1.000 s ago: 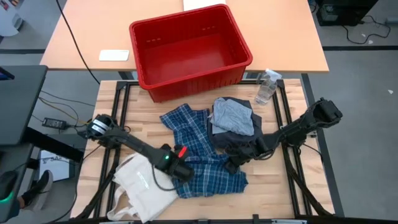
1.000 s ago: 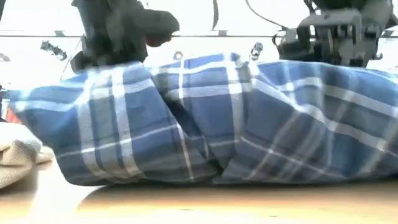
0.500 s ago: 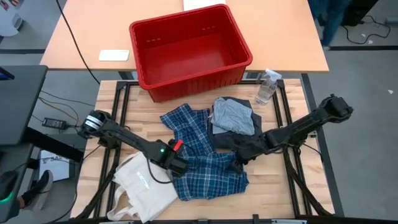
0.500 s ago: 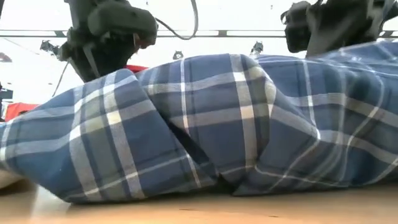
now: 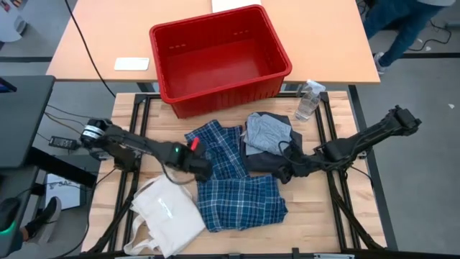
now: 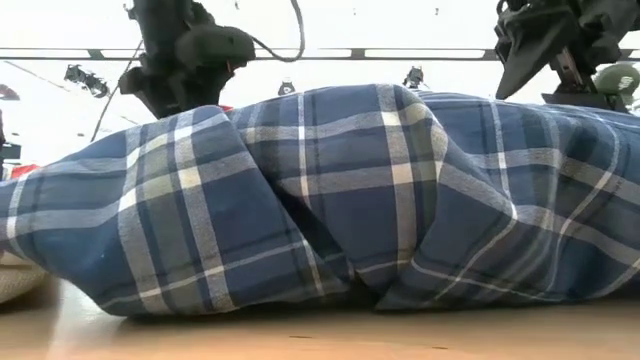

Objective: Fold Laundry from Bin
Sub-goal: Fold the blue striped long sleeve

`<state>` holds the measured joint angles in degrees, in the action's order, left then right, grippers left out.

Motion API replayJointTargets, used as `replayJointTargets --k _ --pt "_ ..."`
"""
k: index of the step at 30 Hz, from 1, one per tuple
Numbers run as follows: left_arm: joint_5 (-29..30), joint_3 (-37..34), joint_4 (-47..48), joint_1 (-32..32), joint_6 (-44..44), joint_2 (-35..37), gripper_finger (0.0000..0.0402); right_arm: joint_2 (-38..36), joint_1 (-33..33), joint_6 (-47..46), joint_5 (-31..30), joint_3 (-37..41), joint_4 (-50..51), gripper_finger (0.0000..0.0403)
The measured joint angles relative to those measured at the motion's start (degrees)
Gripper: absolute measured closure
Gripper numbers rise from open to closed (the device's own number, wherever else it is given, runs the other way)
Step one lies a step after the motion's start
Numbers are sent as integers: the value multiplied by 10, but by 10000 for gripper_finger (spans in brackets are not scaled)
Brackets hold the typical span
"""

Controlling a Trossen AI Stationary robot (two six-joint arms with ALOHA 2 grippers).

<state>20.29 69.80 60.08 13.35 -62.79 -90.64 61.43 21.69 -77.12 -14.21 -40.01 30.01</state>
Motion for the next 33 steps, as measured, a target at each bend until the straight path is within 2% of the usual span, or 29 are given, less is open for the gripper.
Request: replayJointTargets --k 6,12,18,24,33 --pt "-7 -45 -81 -91 19 20 161 -24 1 21 10 0 -35 110" --pt "-10 -57 -116 -177 -101 5 161 -25 -10 23 6 -1 -64 110" --pt "-21 -58 -187 -249 -87 -28 161 -24 -58 22 10 -1 -69 110" --pt "-36 -58 -259 -298 -81 -62 161 -25 -89 21 37 0 -123 110" --pt "-40 -57 -325 -333 -84 -102 161 -25 -146 54 70 0 -121 110"
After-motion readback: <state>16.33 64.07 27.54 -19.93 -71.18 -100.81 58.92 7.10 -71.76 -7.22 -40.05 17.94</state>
